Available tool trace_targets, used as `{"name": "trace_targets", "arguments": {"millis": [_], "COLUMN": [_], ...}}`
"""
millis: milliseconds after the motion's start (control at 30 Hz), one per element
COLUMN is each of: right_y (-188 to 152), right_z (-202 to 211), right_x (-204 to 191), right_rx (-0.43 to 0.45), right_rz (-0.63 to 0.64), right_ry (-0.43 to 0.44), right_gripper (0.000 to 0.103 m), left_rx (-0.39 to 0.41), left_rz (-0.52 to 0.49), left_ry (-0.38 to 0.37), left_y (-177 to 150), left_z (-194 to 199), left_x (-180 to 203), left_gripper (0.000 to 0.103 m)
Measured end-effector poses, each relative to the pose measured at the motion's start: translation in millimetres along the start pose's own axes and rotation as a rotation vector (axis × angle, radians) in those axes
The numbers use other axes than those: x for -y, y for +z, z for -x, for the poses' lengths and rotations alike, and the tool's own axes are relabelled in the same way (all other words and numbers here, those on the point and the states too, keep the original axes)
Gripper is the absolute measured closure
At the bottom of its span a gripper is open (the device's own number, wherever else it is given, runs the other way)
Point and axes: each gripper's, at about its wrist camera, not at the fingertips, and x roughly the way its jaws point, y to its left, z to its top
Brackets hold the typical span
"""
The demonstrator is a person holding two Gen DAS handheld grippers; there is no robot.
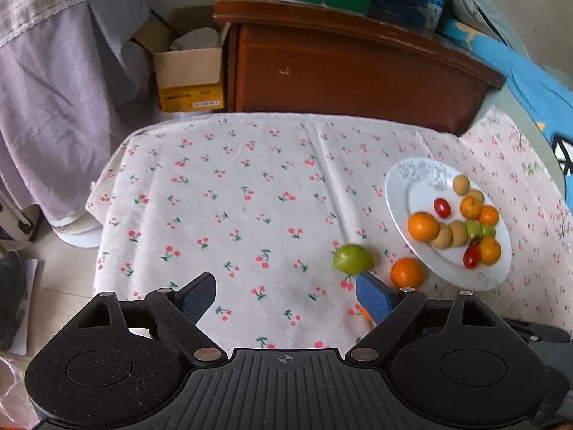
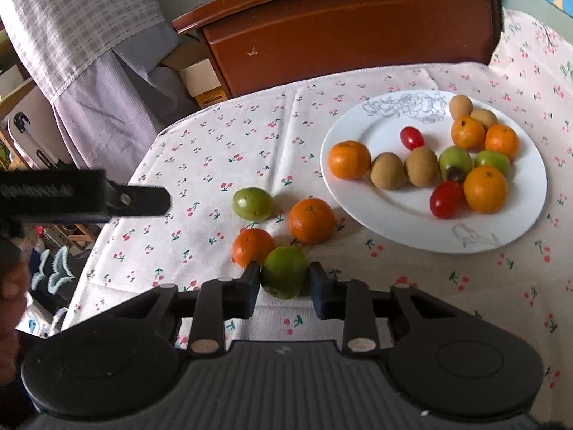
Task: Organize fruits
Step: 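Grasp a green jujube with the right tool while the left tool grasps an orange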
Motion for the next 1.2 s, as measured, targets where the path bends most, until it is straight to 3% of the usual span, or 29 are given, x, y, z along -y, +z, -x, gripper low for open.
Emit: {"name": "trace_targets", "arguments": {"millis": [600, 667, 833, 1000, 1100, 1200], "right_y": [-8.0, -7.7, -8.6, -8.8, -9.0, -9.0], "right_z": [29.4, 30.5, 30.8, 30.3, 29.8, 29.5], "right_x": [33.6, 35.8, 40.3, 42.5, 43.4, 43.5], "right_rx": [0.002, 0.004, -0.001, -0.005, -0.007, -0.008], "right_rz": [-0.100, -0.114, -0.138, -0.153, -0.155, -0.159], "right_ry": [-0.064, -0.071, -0.075, -0.069, -0.067, -0.065], "right_gripper": [0.073, 0.073, 0.073, 0.073, 0.073, 0.073], "left_rx": [0.009, 0.016, -0.003, 0.015, 0.024, 0.021], "left_rz": [-0.180, -0.184, -0.208, -0.271, -0.297, -0.293], "left_ry": [-0.064, -0.073, -0.094, -0.069, -0.085, -0.095], "left_y": [-26.1, -25.9, -26.7, -32.1, -31.9, -32.6], "left_z": [-26.7, -29.1, -39.1, -44.9, -43.8, -42.3], "left_x": [47.5, 49.8, 57.0, 66.8, 70.9, 71.2], "left_gripper": [0.019, 0.024, 0.048, 0.056, 0.075, 0.077]}}
